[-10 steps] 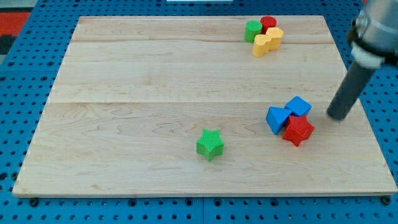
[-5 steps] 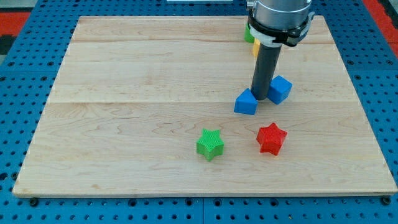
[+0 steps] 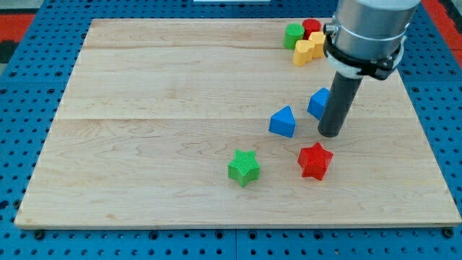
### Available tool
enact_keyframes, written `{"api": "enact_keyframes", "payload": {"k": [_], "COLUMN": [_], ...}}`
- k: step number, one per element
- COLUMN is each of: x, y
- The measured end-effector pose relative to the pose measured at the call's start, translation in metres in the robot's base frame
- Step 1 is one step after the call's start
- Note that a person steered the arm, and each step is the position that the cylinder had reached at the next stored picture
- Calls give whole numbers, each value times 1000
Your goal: Move blue blocks away from the red star
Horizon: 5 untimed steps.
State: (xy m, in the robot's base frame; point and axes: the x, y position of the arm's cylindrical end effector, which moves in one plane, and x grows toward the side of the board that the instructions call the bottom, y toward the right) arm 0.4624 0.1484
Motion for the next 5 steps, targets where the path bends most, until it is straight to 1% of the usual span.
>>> {"api": "enact_keyframes", "payload": {"k": [1, 2, 3, 5], "x": [-40, -68, -51, -48], "y": [16, 9, 22, 24]}}
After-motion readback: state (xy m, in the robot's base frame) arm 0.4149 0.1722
